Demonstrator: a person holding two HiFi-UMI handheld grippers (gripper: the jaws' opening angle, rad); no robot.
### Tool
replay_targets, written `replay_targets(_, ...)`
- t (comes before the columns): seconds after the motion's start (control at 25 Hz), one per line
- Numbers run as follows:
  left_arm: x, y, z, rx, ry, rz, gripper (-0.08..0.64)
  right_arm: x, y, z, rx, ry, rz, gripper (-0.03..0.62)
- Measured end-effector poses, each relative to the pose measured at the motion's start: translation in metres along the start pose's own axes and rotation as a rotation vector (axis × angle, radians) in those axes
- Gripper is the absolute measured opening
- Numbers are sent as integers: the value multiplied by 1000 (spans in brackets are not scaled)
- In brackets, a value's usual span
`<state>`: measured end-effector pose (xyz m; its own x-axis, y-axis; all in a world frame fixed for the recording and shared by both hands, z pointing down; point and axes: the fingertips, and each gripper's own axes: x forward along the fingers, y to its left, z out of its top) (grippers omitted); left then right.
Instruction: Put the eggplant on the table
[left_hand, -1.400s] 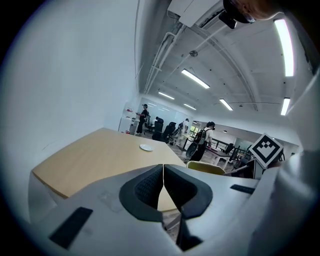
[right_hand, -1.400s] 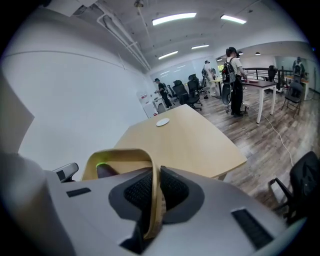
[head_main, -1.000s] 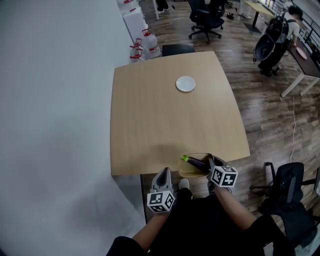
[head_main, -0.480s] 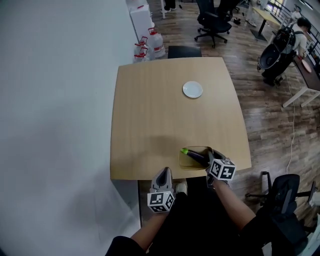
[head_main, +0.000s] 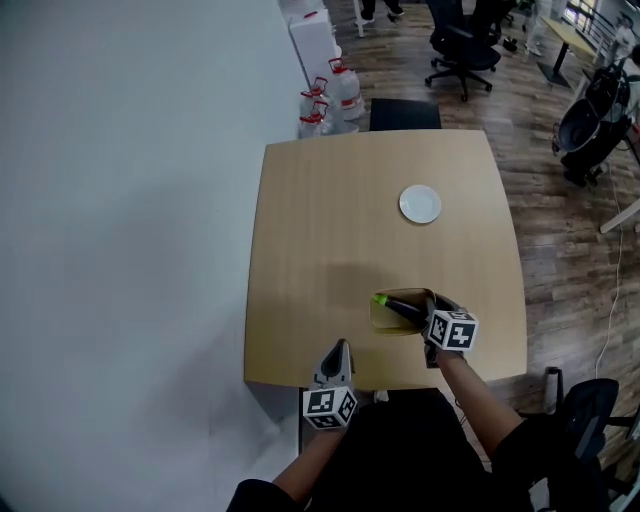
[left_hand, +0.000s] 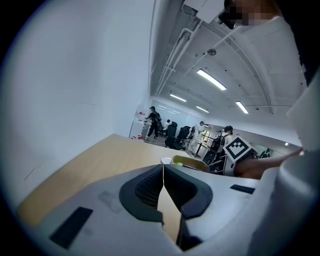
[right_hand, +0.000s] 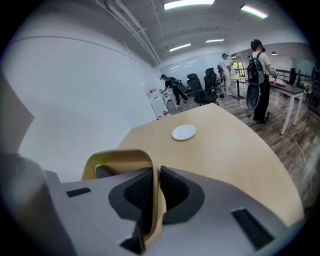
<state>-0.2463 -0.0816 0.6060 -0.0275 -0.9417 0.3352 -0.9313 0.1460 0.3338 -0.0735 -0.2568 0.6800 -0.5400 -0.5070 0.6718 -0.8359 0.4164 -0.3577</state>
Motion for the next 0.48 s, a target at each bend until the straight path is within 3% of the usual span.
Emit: replay_targets(0.48, 79, 20, 3, -35, 96, 16, 15, 88, -51, 60, 39, 45, -69, 80)
